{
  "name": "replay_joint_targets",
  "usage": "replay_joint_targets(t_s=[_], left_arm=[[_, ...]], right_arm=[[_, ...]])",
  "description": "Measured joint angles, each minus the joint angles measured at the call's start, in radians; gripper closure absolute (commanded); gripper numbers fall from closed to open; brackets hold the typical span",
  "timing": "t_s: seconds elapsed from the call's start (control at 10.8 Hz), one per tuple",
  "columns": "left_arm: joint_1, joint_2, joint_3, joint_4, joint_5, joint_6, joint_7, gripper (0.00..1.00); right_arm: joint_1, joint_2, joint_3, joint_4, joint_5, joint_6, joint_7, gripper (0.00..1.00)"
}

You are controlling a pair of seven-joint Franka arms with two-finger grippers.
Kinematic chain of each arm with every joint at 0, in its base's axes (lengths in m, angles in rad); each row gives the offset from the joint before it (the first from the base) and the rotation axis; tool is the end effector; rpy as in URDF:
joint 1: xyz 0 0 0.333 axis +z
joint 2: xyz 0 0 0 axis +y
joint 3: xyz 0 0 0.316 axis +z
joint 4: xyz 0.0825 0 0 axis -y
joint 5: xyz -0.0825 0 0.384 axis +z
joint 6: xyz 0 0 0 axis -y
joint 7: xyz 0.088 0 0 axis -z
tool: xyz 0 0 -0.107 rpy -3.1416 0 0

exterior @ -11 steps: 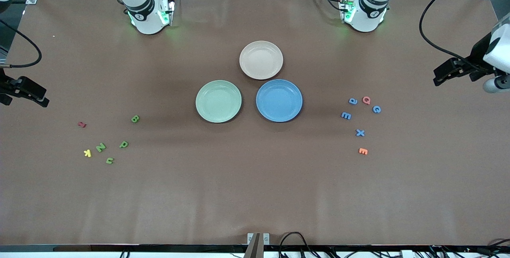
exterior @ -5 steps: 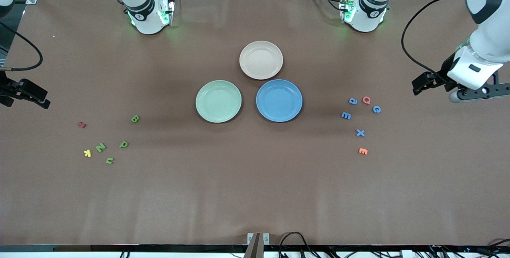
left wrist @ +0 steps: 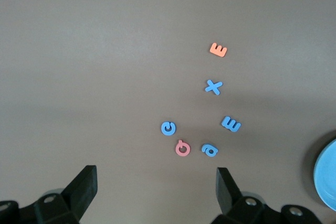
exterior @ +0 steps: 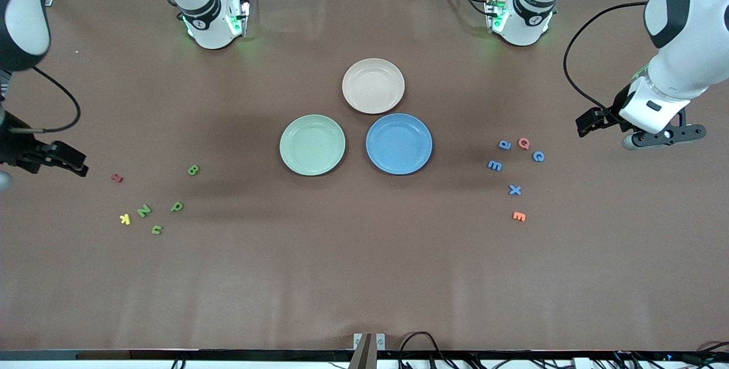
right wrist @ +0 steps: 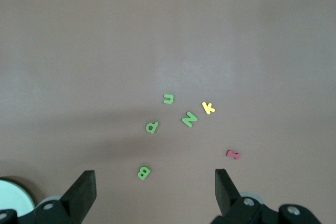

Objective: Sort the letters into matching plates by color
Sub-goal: 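Move the right gripper to green letters while the left gripper nears blue letters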

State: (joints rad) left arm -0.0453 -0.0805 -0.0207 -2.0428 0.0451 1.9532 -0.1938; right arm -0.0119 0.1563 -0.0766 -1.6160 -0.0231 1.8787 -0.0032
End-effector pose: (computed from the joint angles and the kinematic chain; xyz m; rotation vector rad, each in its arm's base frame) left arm 0.5293 -0.0322 0.4766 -3.0926 -0.1716 0.0053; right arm 0.6199 -0.0537 0.5395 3.0959 -0.1207 0.1631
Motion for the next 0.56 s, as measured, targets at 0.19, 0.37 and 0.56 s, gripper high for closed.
replay_joint_targets(t_s=[0.19, 0.37, 0.56], left_arm=[[0.006, -0.005, 0.000, -0.060, 0.000, 0.061, -0.002, 0.00], [0.010, -0.019, 0.000, -0.118, 0.000, 0.104, -0.003, 0.00], [0.010, -0.024, 0.000, -0.173, 0.000, 0.151, -0.008, 0.00]], right_arm=[[-0.006, 0.043, -0.001, -0.064, 0.001, 0.096, 0.000, 0.00], [-0.014, 0.062, -0.001, -0.186, 0.028, 0.266, 0.006, 0.00], [-0.020, 0.068, -0.001, -0.279, 0.082, 0.349, 0.062, 0.00]])
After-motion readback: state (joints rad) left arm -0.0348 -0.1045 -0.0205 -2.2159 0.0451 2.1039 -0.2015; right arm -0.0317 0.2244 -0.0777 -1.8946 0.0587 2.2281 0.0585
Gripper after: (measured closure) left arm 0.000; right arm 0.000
